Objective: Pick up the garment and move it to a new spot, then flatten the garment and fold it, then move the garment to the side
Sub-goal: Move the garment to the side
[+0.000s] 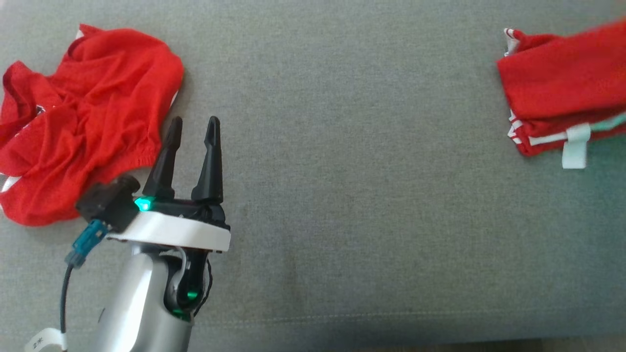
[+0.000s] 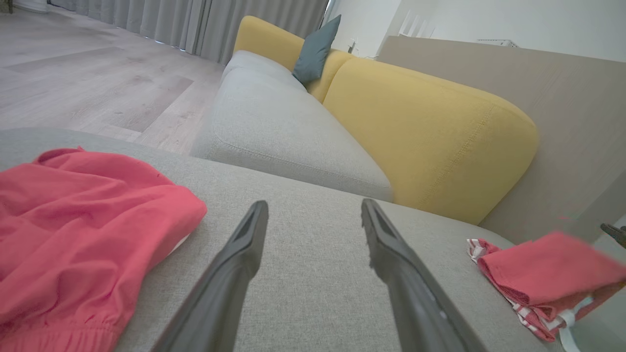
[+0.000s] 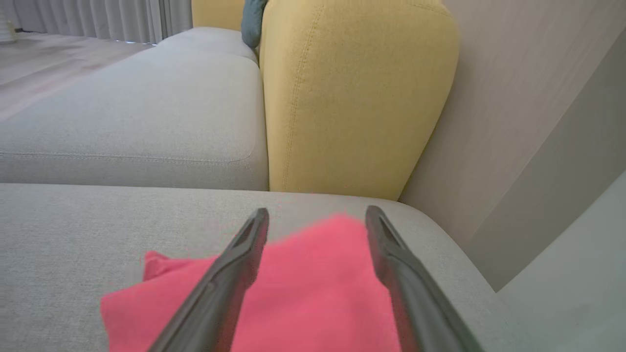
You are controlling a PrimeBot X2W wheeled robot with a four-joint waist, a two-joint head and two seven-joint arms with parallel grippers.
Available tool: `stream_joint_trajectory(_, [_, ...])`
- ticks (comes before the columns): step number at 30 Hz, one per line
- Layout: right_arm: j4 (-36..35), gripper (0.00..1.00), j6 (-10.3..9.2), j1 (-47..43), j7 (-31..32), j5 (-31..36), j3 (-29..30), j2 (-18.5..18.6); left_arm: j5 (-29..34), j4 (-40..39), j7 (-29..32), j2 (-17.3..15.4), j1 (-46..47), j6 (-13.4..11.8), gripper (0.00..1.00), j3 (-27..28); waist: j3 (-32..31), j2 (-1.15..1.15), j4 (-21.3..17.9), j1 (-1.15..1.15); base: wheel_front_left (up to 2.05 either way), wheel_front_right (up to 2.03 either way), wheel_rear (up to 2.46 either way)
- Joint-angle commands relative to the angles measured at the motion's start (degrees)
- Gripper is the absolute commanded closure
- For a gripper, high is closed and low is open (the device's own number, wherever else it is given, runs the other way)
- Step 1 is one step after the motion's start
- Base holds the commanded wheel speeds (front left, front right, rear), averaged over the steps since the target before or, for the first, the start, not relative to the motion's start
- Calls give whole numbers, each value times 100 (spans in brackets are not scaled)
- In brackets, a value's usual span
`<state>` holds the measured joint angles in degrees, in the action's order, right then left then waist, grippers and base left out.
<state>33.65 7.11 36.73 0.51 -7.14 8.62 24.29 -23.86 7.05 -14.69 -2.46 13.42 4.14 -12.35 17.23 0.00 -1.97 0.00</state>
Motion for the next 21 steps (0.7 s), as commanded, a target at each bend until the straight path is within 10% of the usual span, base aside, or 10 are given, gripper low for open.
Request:
stream_joint_trajectory(1, [-234,0,37,-54,14,-18,-52,71,-22,-170,-30,-42,107,38,0,164,-39,0,-1,0,0,0,0])
stream_joint_trajectory(21, [-1818,0,37,-1062,-477,-202,-827,-1808,-193,-196,-31,-42,-379,-82,0,260,-1129,0,46,0,0,0,0])
